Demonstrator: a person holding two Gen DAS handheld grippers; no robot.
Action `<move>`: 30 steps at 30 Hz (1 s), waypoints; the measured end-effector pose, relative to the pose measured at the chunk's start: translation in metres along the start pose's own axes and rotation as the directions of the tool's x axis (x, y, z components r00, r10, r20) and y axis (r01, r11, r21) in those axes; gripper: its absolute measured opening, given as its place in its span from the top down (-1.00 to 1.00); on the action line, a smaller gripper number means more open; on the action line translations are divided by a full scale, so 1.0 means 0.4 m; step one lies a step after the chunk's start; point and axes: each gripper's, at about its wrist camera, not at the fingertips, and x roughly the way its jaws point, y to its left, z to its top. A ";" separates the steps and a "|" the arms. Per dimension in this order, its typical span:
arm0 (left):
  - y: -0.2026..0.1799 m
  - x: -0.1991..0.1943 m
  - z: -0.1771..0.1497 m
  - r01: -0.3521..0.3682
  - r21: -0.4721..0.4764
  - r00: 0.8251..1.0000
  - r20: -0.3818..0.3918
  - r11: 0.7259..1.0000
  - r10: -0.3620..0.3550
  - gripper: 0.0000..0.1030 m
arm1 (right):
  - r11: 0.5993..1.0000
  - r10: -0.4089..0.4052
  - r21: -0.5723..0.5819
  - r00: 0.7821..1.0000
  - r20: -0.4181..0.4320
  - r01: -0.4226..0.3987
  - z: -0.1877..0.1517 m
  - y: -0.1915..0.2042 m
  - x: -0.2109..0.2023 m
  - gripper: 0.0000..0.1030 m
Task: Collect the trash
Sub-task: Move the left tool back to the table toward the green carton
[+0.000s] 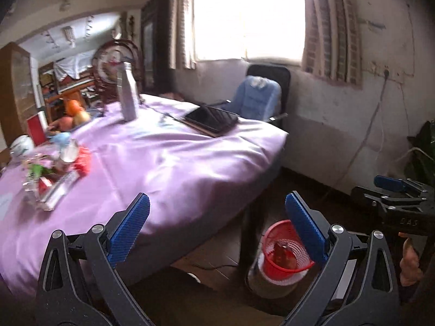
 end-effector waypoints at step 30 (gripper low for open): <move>0.851 -0.055 -0.043 -0.372 -0.375 0.926 -0.208 0.849 0.314 -0.87 | 0.918 0.252 -0.265 0.950 -0.185 -0.295 0.045 0.520 0.233 -0.84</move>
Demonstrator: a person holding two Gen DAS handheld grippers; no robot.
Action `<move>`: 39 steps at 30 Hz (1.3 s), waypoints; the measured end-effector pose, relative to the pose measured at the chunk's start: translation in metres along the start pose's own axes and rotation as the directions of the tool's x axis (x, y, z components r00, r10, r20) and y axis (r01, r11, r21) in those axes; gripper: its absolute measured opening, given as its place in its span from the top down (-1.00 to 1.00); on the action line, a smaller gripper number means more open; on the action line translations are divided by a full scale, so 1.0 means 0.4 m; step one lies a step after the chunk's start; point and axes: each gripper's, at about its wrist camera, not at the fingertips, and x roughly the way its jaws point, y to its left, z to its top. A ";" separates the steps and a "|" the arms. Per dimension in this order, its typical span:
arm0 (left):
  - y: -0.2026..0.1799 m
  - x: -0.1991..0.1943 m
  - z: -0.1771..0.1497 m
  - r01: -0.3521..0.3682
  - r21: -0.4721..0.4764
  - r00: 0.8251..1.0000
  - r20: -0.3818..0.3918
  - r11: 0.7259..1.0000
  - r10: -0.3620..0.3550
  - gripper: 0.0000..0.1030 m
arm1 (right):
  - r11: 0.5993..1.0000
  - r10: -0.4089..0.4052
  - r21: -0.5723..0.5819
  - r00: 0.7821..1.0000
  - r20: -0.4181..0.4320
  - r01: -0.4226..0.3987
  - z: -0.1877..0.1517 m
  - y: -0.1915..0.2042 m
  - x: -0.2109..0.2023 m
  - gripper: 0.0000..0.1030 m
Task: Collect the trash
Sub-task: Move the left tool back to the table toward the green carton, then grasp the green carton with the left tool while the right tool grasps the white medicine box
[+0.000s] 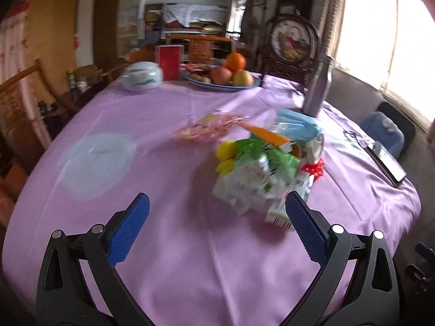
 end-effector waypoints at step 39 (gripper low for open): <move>0.010 0.208 0.092 0.344 0.035 0.933 -0.125 0.938 -0.338 -0.23 | 0.992 0.089 -0.093 0.996 -0.022 -0.091 0.117 0.179 0.105 -0.84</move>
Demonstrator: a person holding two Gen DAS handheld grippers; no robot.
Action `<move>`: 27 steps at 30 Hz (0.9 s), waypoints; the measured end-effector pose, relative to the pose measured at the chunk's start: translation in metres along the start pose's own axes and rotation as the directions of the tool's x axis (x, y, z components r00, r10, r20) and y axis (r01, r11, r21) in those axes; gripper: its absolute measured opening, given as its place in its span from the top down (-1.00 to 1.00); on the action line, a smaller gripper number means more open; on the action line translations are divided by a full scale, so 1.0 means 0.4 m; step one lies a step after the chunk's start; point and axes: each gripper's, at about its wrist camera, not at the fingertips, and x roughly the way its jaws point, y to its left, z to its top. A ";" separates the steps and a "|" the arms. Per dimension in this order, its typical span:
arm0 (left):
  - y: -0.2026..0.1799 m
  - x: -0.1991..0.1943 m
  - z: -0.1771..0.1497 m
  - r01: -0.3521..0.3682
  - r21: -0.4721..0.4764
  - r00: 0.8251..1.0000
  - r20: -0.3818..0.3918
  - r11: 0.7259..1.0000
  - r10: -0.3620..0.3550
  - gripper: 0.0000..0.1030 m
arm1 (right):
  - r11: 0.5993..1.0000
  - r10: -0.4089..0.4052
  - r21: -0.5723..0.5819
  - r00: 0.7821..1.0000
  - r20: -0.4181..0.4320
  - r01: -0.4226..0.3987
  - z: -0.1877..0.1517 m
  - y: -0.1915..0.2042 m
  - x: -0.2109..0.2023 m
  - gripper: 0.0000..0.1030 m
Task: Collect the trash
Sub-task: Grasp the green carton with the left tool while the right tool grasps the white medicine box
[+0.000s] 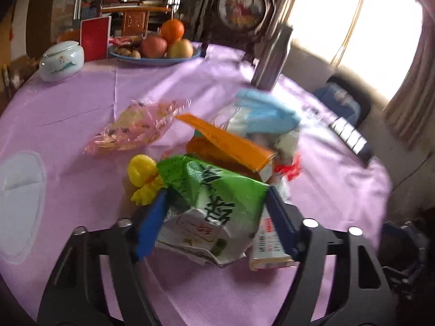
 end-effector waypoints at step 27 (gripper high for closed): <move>0.101 -0.088 -0.006 0.045 -0.193 0.994 0.111 0.980 -0.023 -0.59 | 0.993 -0.080 0.071 0.984 -0.158 0.093 0.158 0.039 0.216 0.24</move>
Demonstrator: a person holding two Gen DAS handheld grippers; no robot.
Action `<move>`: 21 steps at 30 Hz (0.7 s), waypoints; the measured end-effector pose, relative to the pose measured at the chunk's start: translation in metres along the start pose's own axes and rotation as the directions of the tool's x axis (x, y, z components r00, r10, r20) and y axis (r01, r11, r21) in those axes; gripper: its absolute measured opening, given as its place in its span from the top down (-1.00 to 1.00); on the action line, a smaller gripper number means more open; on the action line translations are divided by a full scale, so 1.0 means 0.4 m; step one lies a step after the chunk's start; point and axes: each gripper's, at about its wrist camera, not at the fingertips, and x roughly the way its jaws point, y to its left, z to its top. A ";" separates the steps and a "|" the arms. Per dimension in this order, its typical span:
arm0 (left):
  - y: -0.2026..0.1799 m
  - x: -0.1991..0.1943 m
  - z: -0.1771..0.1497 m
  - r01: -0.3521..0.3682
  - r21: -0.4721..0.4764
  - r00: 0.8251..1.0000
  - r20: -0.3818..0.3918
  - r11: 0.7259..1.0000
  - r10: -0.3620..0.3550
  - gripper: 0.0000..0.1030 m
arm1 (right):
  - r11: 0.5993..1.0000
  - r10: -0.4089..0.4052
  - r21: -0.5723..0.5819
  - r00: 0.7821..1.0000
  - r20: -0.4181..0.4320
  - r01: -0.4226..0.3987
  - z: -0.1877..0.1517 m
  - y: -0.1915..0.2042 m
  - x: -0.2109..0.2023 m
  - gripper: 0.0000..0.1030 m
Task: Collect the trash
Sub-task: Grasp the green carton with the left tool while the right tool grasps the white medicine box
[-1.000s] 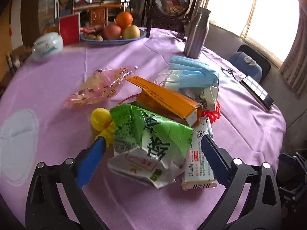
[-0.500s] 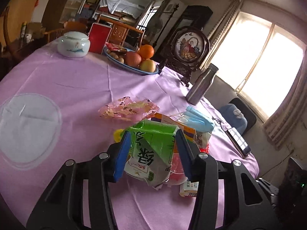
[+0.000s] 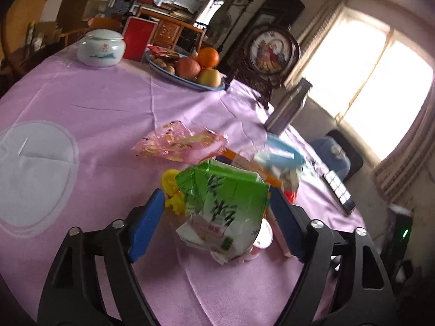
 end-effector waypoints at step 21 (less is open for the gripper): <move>-0.136 0.161 -0.041 -0.106 0.309 0.969 -0.182 0.945 0.168 -0.87 | 0.994 0.064 -0.093 0.989 0.132 -0.052 -0.064 -0.013 -0.065 -0.29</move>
